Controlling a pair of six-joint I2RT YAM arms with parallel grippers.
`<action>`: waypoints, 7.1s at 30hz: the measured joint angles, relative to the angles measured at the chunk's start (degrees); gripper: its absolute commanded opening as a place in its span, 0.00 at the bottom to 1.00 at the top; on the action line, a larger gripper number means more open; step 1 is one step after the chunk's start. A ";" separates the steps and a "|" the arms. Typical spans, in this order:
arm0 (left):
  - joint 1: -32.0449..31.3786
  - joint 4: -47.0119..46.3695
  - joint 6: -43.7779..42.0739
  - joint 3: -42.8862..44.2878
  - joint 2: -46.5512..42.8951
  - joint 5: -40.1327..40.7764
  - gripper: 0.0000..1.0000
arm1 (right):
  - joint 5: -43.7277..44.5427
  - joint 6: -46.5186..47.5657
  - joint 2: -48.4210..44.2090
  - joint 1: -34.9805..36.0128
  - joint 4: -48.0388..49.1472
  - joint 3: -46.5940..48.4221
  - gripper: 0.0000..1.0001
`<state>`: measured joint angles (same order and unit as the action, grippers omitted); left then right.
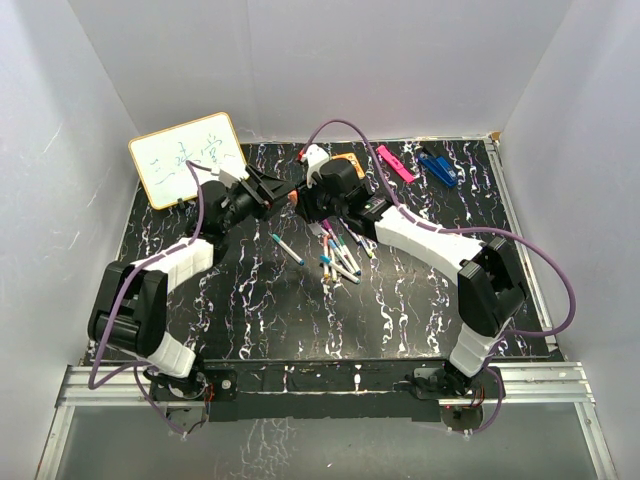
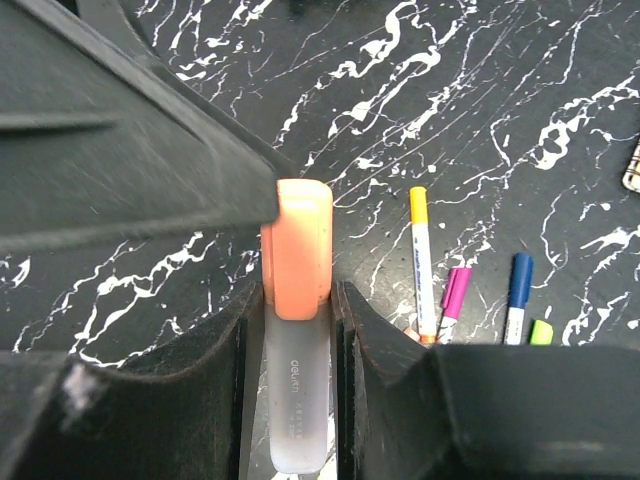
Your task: Open the pen caps
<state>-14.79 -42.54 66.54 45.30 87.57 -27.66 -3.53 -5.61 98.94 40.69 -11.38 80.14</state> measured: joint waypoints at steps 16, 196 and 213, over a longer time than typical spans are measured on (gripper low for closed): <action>-2.82 -2.51 -0.70 0.13 2.08 0.04 0.53 | -6.23 -3.80 0.00 -1.49 0.07 0.00 0.00; 7.54 42.75 -29.64 36.63 35.47 9.49 0.10 | 2.99 -3.48 5.03 -27.10 -10.73 -9.29 0.00; 5.66 40.24 -27.91 37.46 36.33 8.37 0.49 | 6.45 -3.54 13.07 -28.87 -10.99 -5.22 0.00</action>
<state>-9.13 -2.31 38.63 82.76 123.90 -19.29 2.92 -9.15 112.01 11.81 -22.37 74.91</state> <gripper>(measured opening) 0.458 0.270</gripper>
